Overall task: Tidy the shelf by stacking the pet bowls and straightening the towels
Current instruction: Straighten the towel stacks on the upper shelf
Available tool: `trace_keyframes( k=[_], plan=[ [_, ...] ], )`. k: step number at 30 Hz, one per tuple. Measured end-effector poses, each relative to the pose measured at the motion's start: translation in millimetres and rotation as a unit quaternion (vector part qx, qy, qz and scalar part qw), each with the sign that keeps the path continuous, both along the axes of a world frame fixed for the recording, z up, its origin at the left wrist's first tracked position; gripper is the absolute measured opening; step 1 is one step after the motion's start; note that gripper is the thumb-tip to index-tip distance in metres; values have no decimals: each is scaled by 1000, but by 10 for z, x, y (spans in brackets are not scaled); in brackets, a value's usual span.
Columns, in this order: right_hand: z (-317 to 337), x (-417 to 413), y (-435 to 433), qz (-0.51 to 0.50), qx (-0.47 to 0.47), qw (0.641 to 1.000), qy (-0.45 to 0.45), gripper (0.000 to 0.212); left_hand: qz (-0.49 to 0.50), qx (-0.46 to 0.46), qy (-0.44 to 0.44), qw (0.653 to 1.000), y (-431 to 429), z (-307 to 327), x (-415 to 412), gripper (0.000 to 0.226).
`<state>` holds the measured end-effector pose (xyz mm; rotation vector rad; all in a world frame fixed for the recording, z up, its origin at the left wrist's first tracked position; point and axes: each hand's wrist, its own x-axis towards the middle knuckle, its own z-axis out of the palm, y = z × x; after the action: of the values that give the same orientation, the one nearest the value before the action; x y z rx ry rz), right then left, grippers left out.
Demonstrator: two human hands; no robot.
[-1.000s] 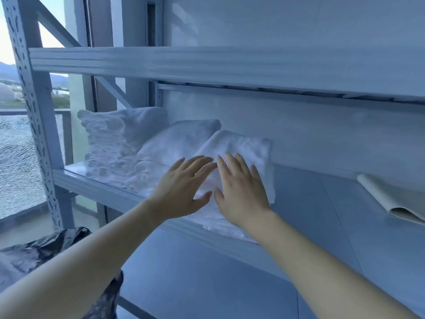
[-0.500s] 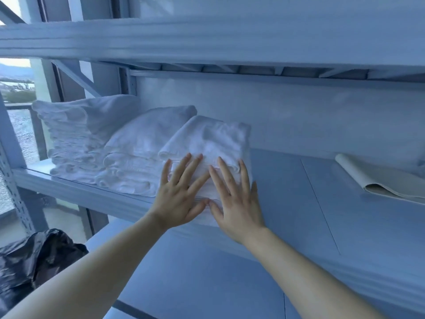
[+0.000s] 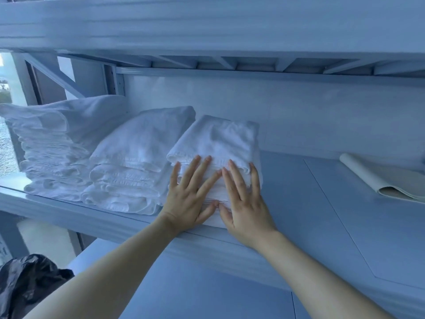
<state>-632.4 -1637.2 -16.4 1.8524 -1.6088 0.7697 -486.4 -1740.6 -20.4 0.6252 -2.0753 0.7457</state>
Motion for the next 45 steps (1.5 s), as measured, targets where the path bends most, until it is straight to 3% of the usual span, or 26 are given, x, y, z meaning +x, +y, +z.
trace_keyframes(
  k=[12,15,18,21,27,30,36,45],
  plan=[
    [-6,-31,-117,42,-2,999,-18,68,-9,47,11,999,-12,-5,-1,65],
    [114,-107,-39,44,19,999,-24,86,-37,50,-7,998,-31,75,110,71],
    [191,-182,41,14,79,997,-21,112,-42,41,-81,995,-125,246,299,80],
    [156,-137,98,5,113,993,-37,119,-39,51,-133,989,-114,310,389,88],
    [109,-1,94,-9,115,990,-76,121,-40,55,-143,987,-9,248,343,79],
    [84,44,74,-24,112,991,-67,118,-24,45,-129,990,0,179,353,86],
    [82,138,59,-70,120,989,-45,115,-11,12,-93,996,-67,157,379,72],
    [54,262,175,-82,96,991,-50,107,-73,-19,-69,995,-104,200,425,68]
  ],
)
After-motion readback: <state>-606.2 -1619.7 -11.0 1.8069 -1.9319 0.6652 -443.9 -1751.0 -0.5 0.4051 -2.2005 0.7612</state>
